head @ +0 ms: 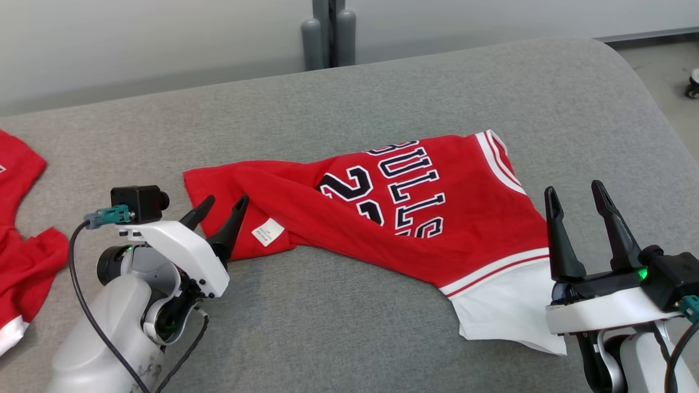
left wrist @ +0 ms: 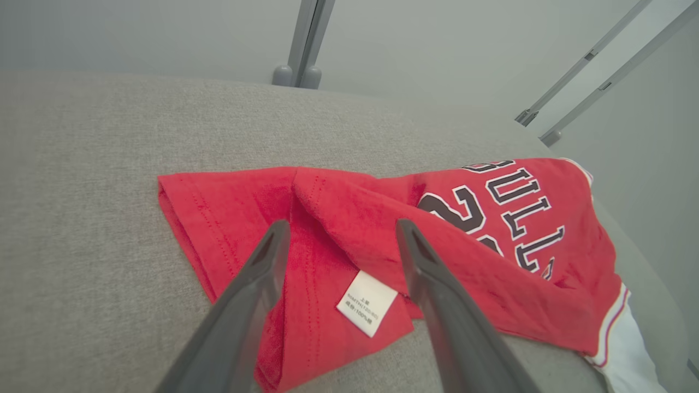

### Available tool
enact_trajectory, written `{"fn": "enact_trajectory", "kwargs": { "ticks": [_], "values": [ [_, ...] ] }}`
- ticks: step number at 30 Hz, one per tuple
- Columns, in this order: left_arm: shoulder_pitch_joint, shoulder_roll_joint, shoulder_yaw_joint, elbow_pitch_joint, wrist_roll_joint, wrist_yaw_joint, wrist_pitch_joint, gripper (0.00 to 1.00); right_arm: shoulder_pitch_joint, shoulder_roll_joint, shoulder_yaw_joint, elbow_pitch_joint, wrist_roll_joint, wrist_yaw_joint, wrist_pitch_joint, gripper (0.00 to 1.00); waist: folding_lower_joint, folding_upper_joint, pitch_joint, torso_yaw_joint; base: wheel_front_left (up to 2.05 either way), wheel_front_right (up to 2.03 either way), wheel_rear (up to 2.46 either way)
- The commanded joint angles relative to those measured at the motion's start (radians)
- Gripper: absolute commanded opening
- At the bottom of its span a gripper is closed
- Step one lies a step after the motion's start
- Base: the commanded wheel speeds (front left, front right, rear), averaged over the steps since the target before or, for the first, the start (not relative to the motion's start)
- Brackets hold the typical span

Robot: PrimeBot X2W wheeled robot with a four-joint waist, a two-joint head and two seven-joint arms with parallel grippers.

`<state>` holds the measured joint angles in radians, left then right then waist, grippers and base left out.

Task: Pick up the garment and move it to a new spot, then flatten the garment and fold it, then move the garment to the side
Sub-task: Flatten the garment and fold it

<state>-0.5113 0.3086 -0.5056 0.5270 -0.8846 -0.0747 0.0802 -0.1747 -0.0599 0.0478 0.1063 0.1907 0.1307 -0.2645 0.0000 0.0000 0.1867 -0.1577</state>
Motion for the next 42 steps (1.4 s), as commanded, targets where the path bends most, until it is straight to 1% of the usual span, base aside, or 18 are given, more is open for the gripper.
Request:
{"fn": "enact_trajectory", "kwargs": {
  "ticks": [1, 3, 4, 6, 8, 12, 19, 26, 27, 28, 29, 30, 39, 42],
  "values": [
    [-0.022, 0.002, 0.0, 0.02, -0.006, -0.008, -0.002, 1.0, -0.005, -0.001, 0.0, -0.003, 0.0, 0.0, -0.001, 1.0, 0.0, 0.0, 0.007, -0.011, 0.0, 0.0, 0.0],
    [-0.04, -0.01, -0.007, 0.061, -0.015, -0.018, 0.009, 1.0, -0.009, 0.0, -0.002, -0.003, 0.0, 0.0, -0.001, 1.0, 0.0, 0.0, 0.011, -0.02, 0.0, 0.0, 0.0],
    [-0.06, -0.021, -0.012, 0.103, -0.03, -0.03, 0.031, 1.0, -0.011, 0.0, -0.002, -0.003, 0.0, 0.0, -0.001, 1.0, 0.0, 0.0, 0.017, -0.027, 0.0, 0.0, 0.0],
    [-0.079, -0.028, -0.023, 0.141, -0.044, -0.041, 0.053, 1.0, -0.014, 0.001, -0.001, -0.004, 0.0, 0.0, -0.001, 1.0, 0.0, 0.0, 0.022, -0.034, 0.0, 0.0, 0.0],
    [-0.091, -0.042, -0.029, 0.171, -0.073, -0.049, 0.073, 1.0, -0.017, 0.001, 0.001, -0.003, 0.001, 0.0, -0.001, 1.0, 0.0, 0.0, 0.026, -0.039, 0.0, 0.0, 0.0],
    [-0.127, -0.05, -0.041, 0.233, -0.107, -0.056, 0.092, 1.0, -0.024, 0.003, 0.006, -0.001, 0.005, 0.0, -0.001, 1.0, 0.0, 0.0, 0.039, -0.052, 0.0, 0.0, 0.0],
    [-0.167, -0.049, -0.071, 0.267, -0.167, -0.057, 0.092, 1.0, -0.03, 0.005, 0.006, 0.003, 0.009, 0.0, -0.001, 1.0, 0.0, 0.0, 0.055, -0.067, 0.0, 0.0, 0.0],
    [-0.203, -0.034, -0.109, 0.286, -0.224, -0.058, 0.087, 1.0, -0.04, 0.006, 0.011, 0.006, 0.01, 0.0, -0.001, 1.0, 0.0, 0.0, 0.074, -0.076, 0.0, 0.0, 0.0],
    [-0.208, -0.031, -0.115, 0.289, -0.23, -0.057, 0.085, 0.81, -0.04, 0.006, 0.011, 0.005, 0.008, 0.0, -0.001, 1.0, 0.0, 0.0, 0.076, -0.076, 0.0, 0.0, 0.0],
    [-0.214, -0.029, -0.121, 0.291, -0.238, -0.058, 0.084, 0.44, -0.04, 0.006, 0.01, 0.004, 0.007, 0.0, -0.001, 1.0, 0.0, 0.0, 0.078, -0.075, 0.0, 0.0, 0.0],
    [-0.219, -0.026, -0.127, 0.293, -0.243, -0.058, 0.083, 0.09, -0.04, 0.006, 0.01, 0.003, 0.006, 0.0, -0.001, 1.0, 0.0, 0.0, 0.078, -0.075, 0.0, 0.0, 0.0],
    [-0.223, -0.023, -0.134, 0.294, -0.249, -0.058, 0.082, 0.0, -0.038, 0.006, 0.009, 0.003, 0.005, 0.0, -0.001, 1.0, 0.0, 0.0, 0.077, -0.073, 0.0, 0.0, 0.0],
    [-0.197, -0.01, -0.195, 0.256, -0.298, -0.058, 0.061, 0.0, -0.024, 0.007, 0.008, 0.019, 0.011, 0.0, -0.001, 1.0, 0.0, 0.0, 0.041, -0.042, 0.0, 0.0, 0.0],
    [-0.175, 0.004, -0.217, 0.225, -0.306, -0.058, 0.04, 0.0, -0.018, 0.007, 0.007, 0.023, 0.012, 0.0, -0.001, 1.0, 0.0, 0.0, 0.021, -0.028, 0.0, 0.0, 0.0]
  ]
}}
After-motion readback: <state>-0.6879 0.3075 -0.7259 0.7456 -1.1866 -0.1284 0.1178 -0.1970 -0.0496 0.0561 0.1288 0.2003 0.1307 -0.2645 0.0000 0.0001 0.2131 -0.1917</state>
